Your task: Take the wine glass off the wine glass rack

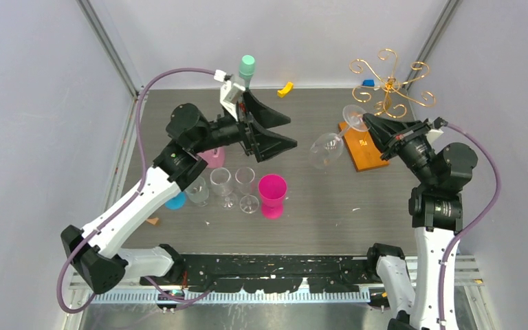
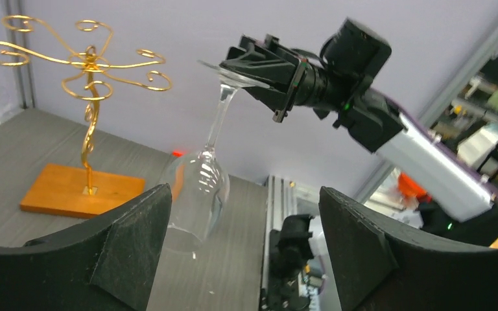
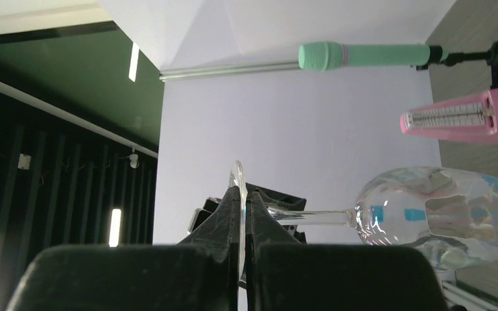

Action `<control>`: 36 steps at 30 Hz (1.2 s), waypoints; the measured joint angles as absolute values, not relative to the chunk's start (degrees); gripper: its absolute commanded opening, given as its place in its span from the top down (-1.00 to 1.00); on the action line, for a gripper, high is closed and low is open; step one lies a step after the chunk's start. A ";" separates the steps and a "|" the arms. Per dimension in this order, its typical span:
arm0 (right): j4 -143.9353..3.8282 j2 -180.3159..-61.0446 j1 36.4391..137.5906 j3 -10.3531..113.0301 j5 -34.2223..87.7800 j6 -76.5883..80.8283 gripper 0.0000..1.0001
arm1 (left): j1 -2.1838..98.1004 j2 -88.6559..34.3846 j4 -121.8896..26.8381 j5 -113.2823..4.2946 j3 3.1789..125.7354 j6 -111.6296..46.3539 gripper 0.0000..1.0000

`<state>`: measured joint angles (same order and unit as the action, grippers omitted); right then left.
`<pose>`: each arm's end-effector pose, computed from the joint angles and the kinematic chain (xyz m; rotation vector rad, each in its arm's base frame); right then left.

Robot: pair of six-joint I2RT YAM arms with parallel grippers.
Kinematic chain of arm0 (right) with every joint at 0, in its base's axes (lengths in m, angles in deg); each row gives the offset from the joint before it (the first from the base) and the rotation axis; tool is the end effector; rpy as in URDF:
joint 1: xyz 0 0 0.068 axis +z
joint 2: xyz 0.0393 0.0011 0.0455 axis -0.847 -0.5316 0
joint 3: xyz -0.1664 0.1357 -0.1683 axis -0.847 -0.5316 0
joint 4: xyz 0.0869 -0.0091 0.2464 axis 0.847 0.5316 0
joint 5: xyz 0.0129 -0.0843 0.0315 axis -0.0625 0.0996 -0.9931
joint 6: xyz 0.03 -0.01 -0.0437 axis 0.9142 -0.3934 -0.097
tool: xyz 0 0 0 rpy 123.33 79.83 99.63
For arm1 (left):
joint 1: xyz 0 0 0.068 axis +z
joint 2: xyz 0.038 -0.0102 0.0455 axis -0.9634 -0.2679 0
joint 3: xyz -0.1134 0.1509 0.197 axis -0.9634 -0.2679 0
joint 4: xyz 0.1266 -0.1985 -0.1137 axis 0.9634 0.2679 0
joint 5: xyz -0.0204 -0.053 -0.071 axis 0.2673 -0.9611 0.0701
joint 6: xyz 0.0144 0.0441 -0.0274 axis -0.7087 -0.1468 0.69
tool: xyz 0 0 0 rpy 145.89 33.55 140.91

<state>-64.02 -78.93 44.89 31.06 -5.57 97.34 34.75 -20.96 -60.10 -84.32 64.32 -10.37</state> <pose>0.1363 -0.0081 0.4226 0.9626 1.4113 1.7052 0.1901 -0.1865 0.4630 0.7061 1.3206 -1.4808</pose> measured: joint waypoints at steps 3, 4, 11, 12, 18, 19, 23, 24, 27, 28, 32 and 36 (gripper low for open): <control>-62.44 -78.82 47.76 30.99 -5.37 96.49 0.99 | 33.03 -23.23 -59.42 -87.18 65.37 -16.21 -0.66; -62.03 -78.80 48.72 30.99 -5.20 96.12 0.99 | 32.35 -24.13 -59.20 -87.82 65.52 -17.69 -0.66; -60.74 -78.82 53.05 30.97 -4.65 94.42 0.99 | 26.32 -30.45 -54.88 -87.55 67.81 -25.80 -0.60; -60.76 -78.84 53.51 30.93 -4.63 94.35 0.99 | 25.57 -31.15 -54.31 -87.14 68.62 -26.70 -0.57; -60.78 -78.84 54.55 30.29 -4.67 94.15 0.99 | 21.88 -35.93 -51.44 -82.79 74.59 -31.33 -0.31; -60.85 -78.84 54.60 30.27 -4.69 94.15 0.99 | 21.71 -36.46 -51.25 -82.42 75.09 -31.57 -0.27; -61.31 -78.84 54.86 30.12 -4.91 94.18 0.99 | 21.38 -38.82 -50.70 -81.15 77.17 -32.97 -0.08; -61.41 -78.87 54.90 30.07 -4.98 94.18 0.99 | 21.29 -39.39 -50.59 -80.78 77.56 -33.19 -0.04; -61.76 -78.87 54.95 30.03 -5.31 94.18 0.99 | 20.94 -40.59 -50.13 -79.55 78.04 -34.26 0.14; -61.94 -78.87 54.95 30.03 -5.35 94.18 0.99 | 20.94 -40.85 -50.00 -79.25 78.13 -34.35 0.21; -62.05 -78.87 54.95 30.03 -5.68 94.13 0.99 | 20.81 -41.86 -49.80 -78.59 78.46 -34.57 0.57; -61.98 -79.00 55.06 29.66 -5.70 93.87 0.99 | 20.68 -42.14 -49.87 -78.53 78.76 -35.11 1.00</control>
<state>-61.98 -79.00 55.06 29.66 -5.70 93.87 20.68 -42.14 -49.87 -78.53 78.76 -35.11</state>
